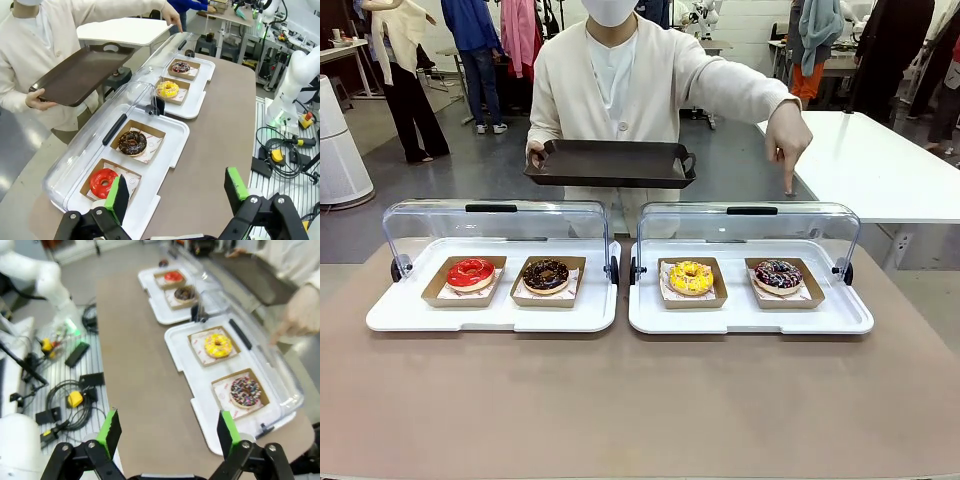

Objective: Provide the desired donut to the person.
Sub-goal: Pick up and lift the Paper togo box containing the Donut pointed at by the person.

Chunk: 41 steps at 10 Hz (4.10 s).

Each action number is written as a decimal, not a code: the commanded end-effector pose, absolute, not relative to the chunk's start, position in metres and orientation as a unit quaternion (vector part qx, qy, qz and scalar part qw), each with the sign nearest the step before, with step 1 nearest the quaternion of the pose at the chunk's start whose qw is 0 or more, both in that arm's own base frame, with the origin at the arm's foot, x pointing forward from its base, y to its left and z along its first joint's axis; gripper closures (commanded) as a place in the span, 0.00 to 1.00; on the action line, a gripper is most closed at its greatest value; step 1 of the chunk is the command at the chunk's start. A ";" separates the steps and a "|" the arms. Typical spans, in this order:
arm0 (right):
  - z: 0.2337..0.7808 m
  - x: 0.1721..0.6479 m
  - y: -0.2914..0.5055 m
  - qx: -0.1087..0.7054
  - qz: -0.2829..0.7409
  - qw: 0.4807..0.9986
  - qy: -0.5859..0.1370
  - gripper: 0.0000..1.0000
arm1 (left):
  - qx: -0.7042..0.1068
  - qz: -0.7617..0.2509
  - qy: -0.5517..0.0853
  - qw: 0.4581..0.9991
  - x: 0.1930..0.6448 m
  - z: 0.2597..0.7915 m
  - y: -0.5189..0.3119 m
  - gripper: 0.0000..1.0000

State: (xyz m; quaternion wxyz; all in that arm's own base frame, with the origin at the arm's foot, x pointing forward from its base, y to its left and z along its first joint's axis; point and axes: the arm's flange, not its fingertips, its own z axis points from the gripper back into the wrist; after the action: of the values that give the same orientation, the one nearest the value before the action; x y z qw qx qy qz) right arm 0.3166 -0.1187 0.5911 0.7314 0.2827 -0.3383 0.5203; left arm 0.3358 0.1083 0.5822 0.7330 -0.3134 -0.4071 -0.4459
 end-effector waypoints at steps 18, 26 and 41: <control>0.494 0.369 0.047 -0.005 0.664 0.732 -0.154 0.00 | -0.314 -0.450 -0.419 0.723 0.338 0.583 0.109 0.00; 0.435 0.422 0.073 0.025 0.680 0.729 -0.079 0.00 | -0.314 -0.450 -0.419 0.723 0.338 0.583 0.109 0.00; 0.379 0.470 0.098 0.032 0.687 0.723 -0.062 0.00 | -0.314 -0.450 -0.419 0.723 0.338 0.583 0.109 0.00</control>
State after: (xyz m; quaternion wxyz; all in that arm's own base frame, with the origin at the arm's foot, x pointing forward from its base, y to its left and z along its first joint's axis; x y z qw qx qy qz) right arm 0.4703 0.0989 0.3787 0.7231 0.0324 -0.0614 0.6873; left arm 0.3373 0.1083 0.5833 0.7320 -0.3136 -0.4097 -0.4449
